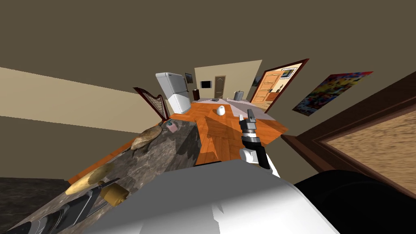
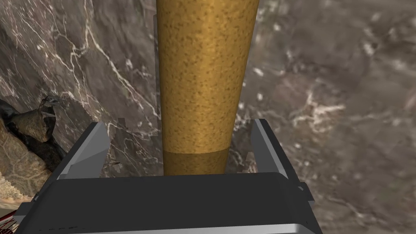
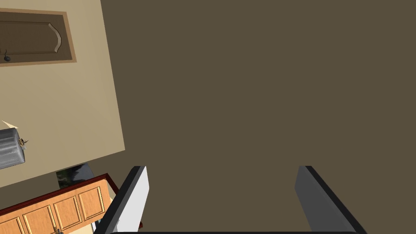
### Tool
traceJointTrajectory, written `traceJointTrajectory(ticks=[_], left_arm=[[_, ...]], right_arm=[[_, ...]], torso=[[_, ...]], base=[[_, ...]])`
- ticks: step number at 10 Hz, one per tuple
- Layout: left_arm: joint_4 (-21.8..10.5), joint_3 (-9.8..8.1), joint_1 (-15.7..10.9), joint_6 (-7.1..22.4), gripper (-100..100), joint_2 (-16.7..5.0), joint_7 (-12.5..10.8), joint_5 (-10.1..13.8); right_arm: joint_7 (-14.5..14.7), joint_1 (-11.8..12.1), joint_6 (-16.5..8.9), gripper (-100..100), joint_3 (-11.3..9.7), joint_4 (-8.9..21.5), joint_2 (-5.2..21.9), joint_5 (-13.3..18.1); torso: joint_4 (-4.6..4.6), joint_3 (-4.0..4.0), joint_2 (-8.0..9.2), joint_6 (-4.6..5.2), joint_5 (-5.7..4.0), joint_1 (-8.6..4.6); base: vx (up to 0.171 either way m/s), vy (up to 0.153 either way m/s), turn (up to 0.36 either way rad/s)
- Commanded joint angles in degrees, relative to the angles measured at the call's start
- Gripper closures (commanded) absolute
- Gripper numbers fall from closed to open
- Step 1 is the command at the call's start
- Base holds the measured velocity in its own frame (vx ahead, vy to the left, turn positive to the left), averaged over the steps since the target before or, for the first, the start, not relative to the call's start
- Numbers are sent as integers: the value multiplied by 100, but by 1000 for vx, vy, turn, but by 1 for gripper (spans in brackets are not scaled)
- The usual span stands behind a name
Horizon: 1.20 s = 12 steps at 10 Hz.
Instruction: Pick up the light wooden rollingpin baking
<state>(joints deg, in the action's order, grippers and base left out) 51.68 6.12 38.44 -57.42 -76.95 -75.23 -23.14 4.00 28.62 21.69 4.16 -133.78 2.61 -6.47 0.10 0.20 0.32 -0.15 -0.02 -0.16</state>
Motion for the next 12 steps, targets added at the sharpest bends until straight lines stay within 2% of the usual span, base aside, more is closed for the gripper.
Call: traceJointTrajectory(ticks=[1,2,3,4,5,6,7,8,9,10,11,12], left_arm=[[197,-42,122,157,-100,-34,-25,49],[398,106,23,381,-100,-157,-239,94],[525,106,23,505,-100,-157,-239,94],[748,254,-77,707,-100,-281,-453,139],[852,254,-77,852,-100,-281,-453,139],[1006,402,-176,1012,-100,-405,-667,184],[1164,402,-176,1180,-100,-405,-667,184],[1378,550,-275,1362,-100,-528,-881,229],[1508,550,-275,1528,-100,-528,-881,229],[1692,698,-374,1687,-100,-652,-1095,274],[1835,698,-374,1879,-100,-652,-1095,274],[1779,636,-304,1763,-100,-651,-1048,291]], right_arm=[[0,0,0,0,0,0,0,0],[0,1,0,0,0,0,0,0],[0,0,0,0,0,0,0,0],[0,0,0,0,0,0,0,0],[0,-1,0,0,0,0,0,0],[0,0,0,0,0,0,0,0],[0,0,0,0,0,0,0,0],[0,0,0,0,0,0,0,0],[0,0,0,0,0,0,0,0],[0,0,0,0,0,0,0,0],[0,0,0,0,0,0,0,0],[0,0,0,0,0,0,0,0]], torso=[[0,0,0,0,0,0],[-2,-6,-12,-2,-1,-3],[-2,-5,-7,1,-1,-1],[-1,-4,-6,1,2,0],[0,1,4,6,10,8],[0,1,1,4,12,9],[-1,0,2,5,17,10],[-2,-2,-2,3,18,10],[-2,-1,1,5,19,14],[-4,-2,1,0,25,12],[-3,2,9,0,25,13],[-4,1,5,-2,27,8]], base=[[-35,12,-1],[-68,22,-22],[-76,20,-28],[-119,34,-23],[-104,31,-29],[-106,32,-36],[-91,30,-25],[-107,41,-32],[-100,33,-30],[-125,32,-31],[-105,14,-20],[-35,1,-9]])
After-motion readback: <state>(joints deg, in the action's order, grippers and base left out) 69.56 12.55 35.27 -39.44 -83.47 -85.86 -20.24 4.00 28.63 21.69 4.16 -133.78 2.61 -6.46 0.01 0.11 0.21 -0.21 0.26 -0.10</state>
